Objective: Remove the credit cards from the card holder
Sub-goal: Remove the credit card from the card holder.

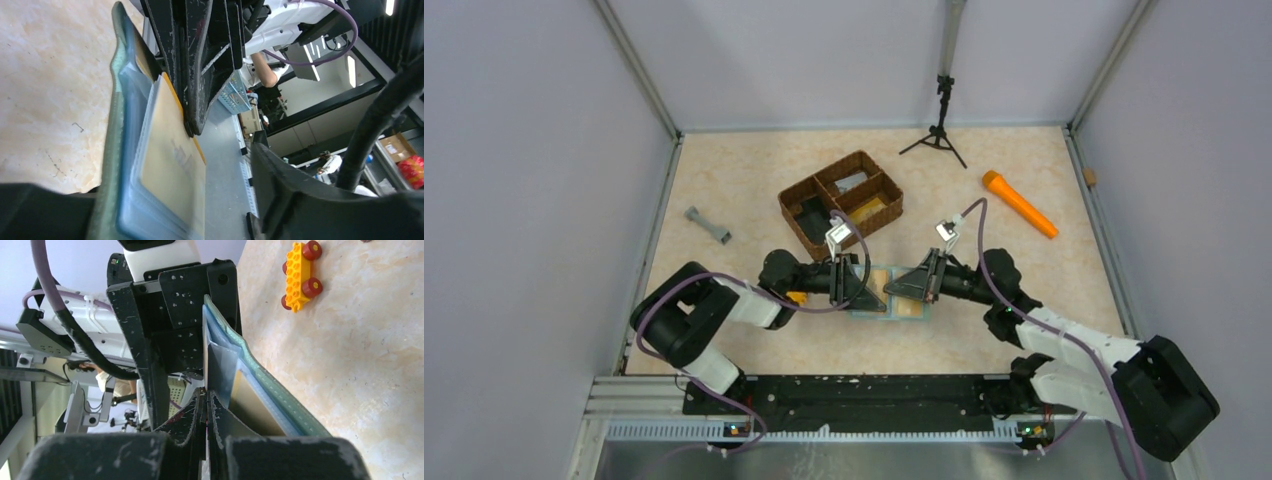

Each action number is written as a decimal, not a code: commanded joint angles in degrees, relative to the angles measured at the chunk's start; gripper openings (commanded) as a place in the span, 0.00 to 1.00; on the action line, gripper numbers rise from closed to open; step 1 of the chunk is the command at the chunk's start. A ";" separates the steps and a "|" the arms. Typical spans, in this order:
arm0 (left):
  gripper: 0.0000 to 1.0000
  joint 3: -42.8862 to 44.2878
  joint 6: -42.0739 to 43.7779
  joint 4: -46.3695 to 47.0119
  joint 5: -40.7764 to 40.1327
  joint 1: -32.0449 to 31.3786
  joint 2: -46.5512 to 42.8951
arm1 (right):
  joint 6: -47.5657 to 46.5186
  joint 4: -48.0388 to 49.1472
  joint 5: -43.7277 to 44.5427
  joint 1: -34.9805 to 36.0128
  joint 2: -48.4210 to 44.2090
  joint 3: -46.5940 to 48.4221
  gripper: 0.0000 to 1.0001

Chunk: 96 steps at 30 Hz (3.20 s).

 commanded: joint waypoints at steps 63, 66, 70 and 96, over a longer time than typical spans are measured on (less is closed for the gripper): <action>0.13 -3.27 -5.44 10.83 1.20 4.51 -2.19 | -0.98 0.06 -5.58 -1.12 -5.75 -0.18 0.32; 0.13 -3.51 -5.37 10.68 1.30 4.46 -2.82 | -5.22 -8.27 -3.37 -1.14 -7.65 1.31 0.33; 0.13 -3.60 -5.35 10.53 1.12 4.53 -3.01 | -6.80 -11.92 -2.06 -1.14 -9.55 1.72 0.34; 0.29 -3.86 -5.62 10.84 1.18 3.57 -3.46 | -2.12 -5.21 -2.44 1.32 -8.44 -1.09 0.00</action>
